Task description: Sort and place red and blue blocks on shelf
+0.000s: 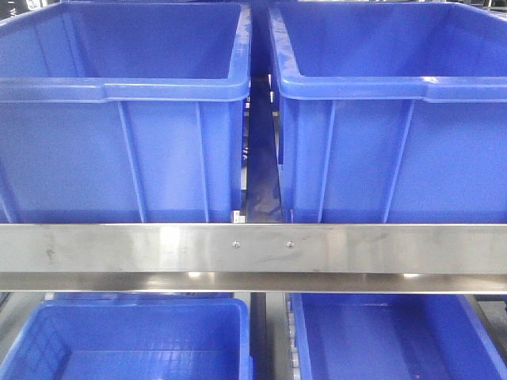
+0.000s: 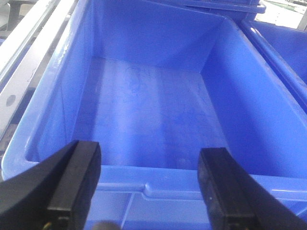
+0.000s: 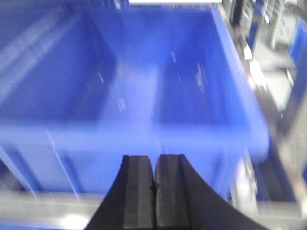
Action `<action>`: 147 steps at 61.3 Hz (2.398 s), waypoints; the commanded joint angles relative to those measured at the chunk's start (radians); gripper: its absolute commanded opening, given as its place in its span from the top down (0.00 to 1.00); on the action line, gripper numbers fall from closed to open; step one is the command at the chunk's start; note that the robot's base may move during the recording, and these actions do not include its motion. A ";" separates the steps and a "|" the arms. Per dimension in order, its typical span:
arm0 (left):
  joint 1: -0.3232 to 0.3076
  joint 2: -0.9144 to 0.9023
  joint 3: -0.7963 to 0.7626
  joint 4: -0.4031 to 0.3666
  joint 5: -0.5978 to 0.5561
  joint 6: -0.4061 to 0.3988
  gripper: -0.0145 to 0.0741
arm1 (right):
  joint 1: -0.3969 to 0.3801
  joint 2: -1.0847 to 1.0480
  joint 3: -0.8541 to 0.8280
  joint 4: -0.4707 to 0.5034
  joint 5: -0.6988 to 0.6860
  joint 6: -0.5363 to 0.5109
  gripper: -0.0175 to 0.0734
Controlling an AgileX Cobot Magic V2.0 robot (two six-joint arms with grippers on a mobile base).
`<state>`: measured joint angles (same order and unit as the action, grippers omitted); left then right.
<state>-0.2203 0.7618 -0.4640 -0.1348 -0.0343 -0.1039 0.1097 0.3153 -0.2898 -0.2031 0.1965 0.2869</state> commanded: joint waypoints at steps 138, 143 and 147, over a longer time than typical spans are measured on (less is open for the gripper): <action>-0.008 -0.001 -0.029 0.000 -0.088 0.003 0.74 | -0.023 -0.344 0.301 0.155 -0.084 -0.142 0.73; -0.008 -0.008 -0.029 0.018 -0.081 0.007 0.74 | -0.023 -0.344 0.301 0.155 -0.084 -0.142 0.73; -0.009 -0.043 -0.024 0.080 -0.068 0.017 0.74 | -0.023 -0.344 0.301 0.155 -0.084 -0.142 0.73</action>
<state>-0.2203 0.7522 -0.4632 -0.1051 -0.0311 -0.1019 0.0923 -0.0101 0.0276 -0.0467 0.1964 0.1538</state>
